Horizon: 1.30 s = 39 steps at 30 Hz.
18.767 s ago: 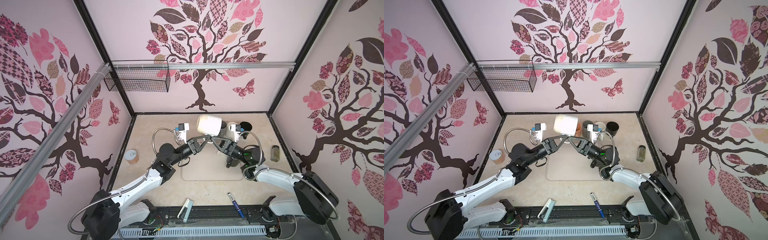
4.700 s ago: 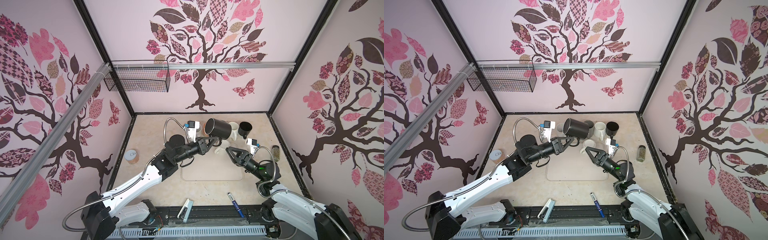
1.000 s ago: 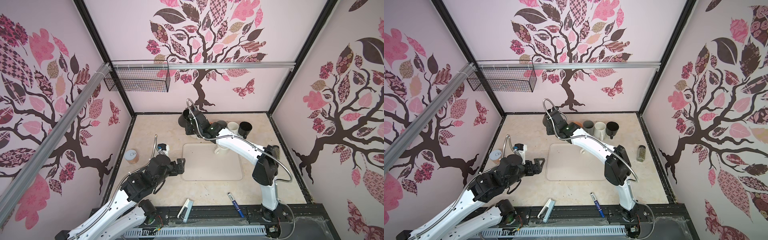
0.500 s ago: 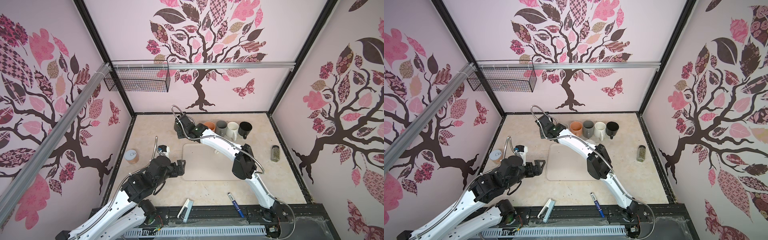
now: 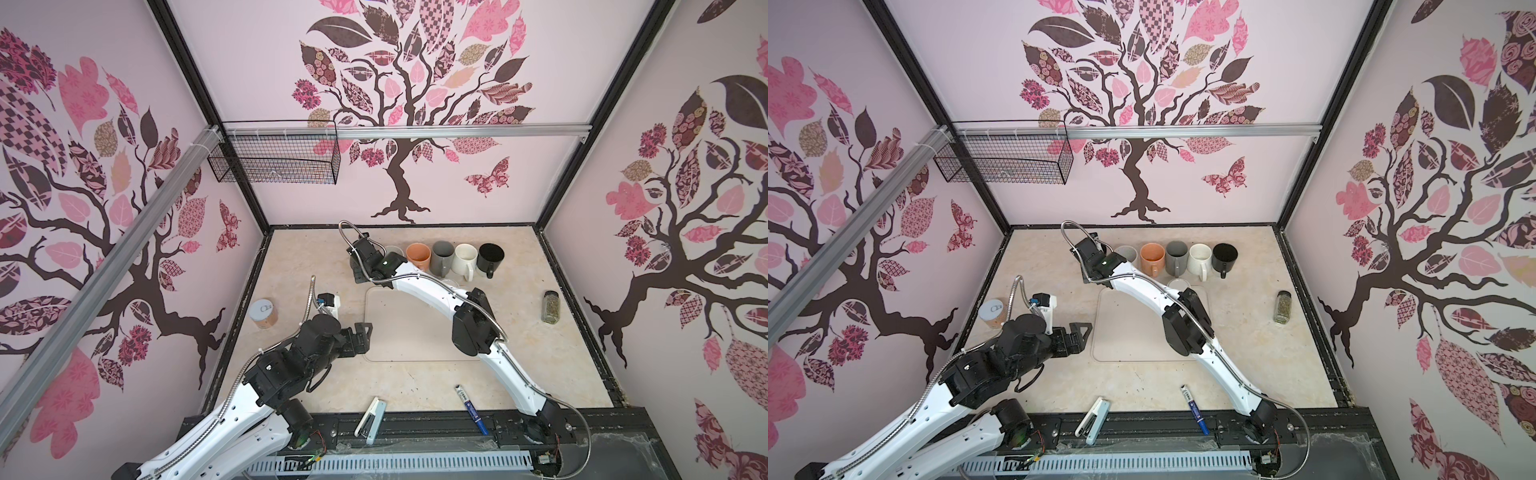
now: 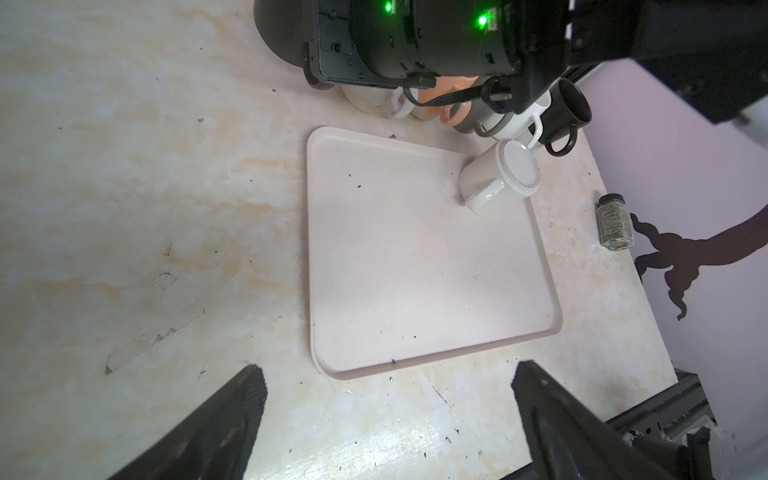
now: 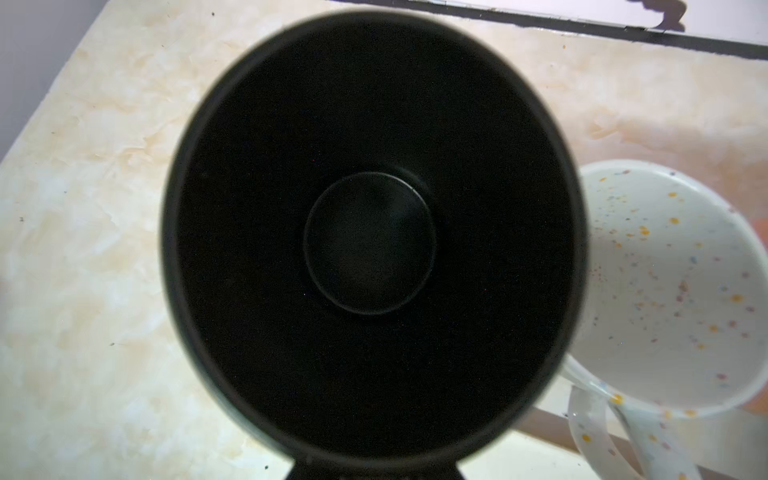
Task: Turn the mug right side up
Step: 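Carry the black mug with right gripper beside the speckled mug, lower upright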
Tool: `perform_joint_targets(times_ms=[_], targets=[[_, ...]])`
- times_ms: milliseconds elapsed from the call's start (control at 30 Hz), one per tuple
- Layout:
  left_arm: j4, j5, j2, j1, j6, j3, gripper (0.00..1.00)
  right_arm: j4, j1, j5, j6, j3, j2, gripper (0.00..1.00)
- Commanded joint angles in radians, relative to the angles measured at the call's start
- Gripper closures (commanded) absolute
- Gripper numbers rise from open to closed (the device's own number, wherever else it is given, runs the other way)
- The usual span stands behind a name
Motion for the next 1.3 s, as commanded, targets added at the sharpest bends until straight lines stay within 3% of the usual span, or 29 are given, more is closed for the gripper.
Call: perform_joint_targets(times_ms=[0, 1000, 1267], targets=[[0.021, 0.013, -0.019, 0.002, -0.011, -0.027, 0.04, 0.044, -0.012, 0.024, 0.007, 0.095, 0.036, 1.00], [0.052, 0.023, 0.009, 0.003, -0.008, -0.057, 0.04, 0.038, -0.026, 0.048, 0.004, 0.128, 0.114, 1.00], [0.060, 0.025, 0.017, 0.004, -0.009, -0.063, 0.04, 0.041, -0.027, 0.064, 0.014, 0.106, 0.090, 0.83]])
